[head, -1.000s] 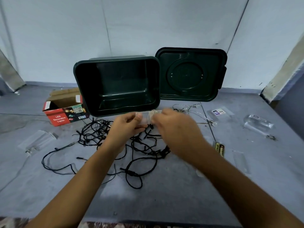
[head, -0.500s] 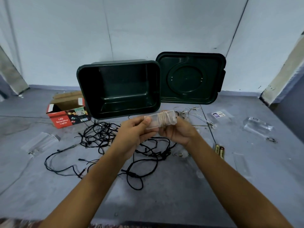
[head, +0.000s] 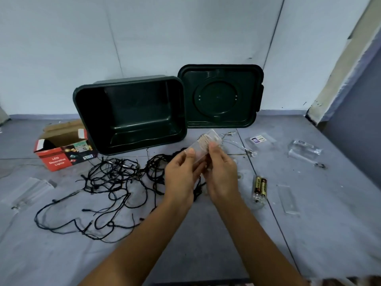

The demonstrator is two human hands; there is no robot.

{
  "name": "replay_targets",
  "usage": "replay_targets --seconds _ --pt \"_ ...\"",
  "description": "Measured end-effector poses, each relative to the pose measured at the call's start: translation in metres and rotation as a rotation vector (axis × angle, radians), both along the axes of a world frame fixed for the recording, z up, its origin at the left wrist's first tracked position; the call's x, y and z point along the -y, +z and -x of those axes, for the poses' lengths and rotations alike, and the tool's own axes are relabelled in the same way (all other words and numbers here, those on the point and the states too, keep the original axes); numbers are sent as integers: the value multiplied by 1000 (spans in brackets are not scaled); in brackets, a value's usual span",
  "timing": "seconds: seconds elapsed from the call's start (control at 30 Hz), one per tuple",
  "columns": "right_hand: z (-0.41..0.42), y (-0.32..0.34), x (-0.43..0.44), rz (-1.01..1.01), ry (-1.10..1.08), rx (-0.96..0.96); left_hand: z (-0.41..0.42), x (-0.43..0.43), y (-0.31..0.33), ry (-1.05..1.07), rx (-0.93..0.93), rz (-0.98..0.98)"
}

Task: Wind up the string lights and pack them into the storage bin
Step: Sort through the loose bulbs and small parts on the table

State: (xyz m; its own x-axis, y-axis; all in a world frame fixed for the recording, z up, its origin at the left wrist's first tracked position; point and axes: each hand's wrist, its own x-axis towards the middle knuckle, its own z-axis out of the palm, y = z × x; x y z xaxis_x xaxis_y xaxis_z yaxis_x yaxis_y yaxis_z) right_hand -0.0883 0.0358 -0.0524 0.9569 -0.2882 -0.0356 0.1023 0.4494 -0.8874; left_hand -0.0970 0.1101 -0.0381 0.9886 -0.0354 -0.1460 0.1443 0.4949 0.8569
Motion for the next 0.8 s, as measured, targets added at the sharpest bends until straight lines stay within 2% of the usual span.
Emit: replay_targets --seconds 0.13,0.23,0.33,0.47,0.6,0.8 --pt "8 25 47 218 -171 -9 -7 19 11 -248 68 -333" --pt "19 44 96 190 -208 -23 -24 45 24 -370 118 -509" --pt "30 45 137 219 -226 -79 -57 92 25 -423 274 -645" --pt "50 27 175 237 -245 -187 -107 187 14 -561 506 -873" --pt "64 4 203 215 -245 -290 -137 263 -3 -770 704 -1203" --pt "65 -20 244 227 -269 -386 -159 321 -23 -1042 856 -1523"
